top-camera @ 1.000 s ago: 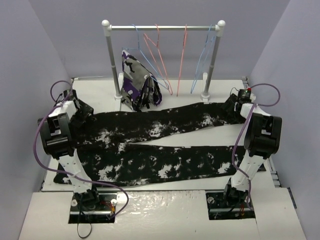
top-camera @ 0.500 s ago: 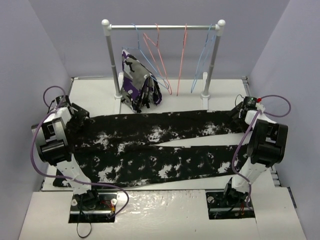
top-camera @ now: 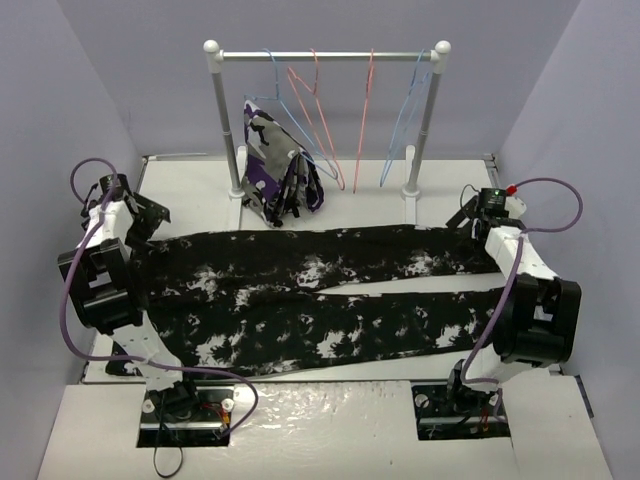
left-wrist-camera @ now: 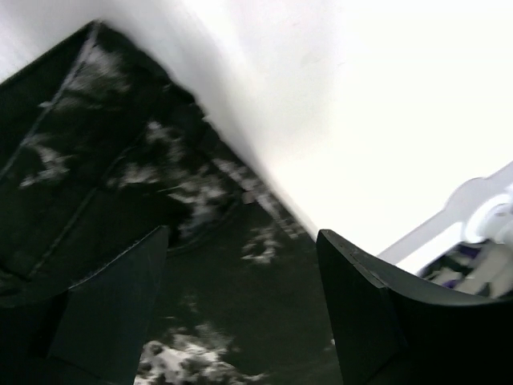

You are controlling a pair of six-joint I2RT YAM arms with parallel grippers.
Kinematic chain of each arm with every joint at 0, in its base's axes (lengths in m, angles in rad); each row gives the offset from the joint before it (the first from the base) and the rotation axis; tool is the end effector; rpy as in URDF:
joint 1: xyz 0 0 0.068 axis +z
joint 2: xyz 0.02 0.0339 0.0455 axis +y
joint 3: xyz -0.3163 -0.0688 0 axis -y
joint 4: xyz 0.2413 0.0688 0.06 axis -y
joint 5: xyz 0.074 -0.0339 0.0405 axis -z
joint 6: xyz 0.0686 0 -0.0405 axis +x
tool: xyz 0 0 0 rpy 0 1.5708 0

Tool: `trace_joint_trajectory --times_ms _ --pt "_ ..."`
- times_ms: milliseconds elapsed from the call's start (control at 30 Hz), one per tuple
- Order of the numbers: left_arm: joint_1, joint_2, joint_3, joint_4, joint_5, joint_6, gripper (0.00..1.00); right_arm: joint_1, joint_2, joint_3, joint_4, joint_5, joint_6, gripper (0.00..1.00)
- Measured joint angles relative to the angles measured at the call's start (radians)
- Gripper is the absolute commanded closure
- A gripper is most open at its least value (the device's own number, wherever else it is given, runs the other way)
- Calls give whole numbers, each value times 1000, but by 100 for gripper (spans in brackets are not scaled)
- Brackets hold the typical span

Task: Place the trousers on the hanger
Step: Flatten out the trousers at the center of the board, then fold the trousers at the center of the board.

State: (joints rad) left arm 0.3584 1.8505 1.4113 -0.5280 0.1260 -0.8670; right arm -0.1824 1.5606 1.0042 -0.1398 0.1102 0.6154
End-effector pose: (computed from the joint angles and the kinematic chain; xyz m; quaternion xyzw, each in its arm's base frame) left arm 0.4074 0.1434 0.2523 -0.5327 0.7903 -0.1328 0.2720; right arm 0.3551 -0.0732 0.2621 0.3728 0.8245 0.0421 0.4237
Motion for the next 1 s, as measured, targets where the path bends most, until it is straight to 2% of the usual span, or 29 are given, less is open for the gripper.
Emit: trace_joint_trajectory --times_ms 133,433,567,767,900,1000 --pt "-25 43 70 -23 -1 -35 28 50 -61 -2 -1 2 -16 10" --pt "-52 230 187 -120 -12 -78 28 60 -84 -53 -6 6 -38 10" --pt "-51 252 215 -146 -16 -88 34 60 -84 -63 -10 15 -43 9" --pt "-49 273 235 -185 -27 -82 67 60 -86 -63 -10 26 -44 9" --pt "-47 273 227 -197 -28 -77 97 60 -86 -60 -13 33 -44 9" --pt "-46 272 222 -204 -21 -77 100 60 -85 -38 -16 38 -44 9"
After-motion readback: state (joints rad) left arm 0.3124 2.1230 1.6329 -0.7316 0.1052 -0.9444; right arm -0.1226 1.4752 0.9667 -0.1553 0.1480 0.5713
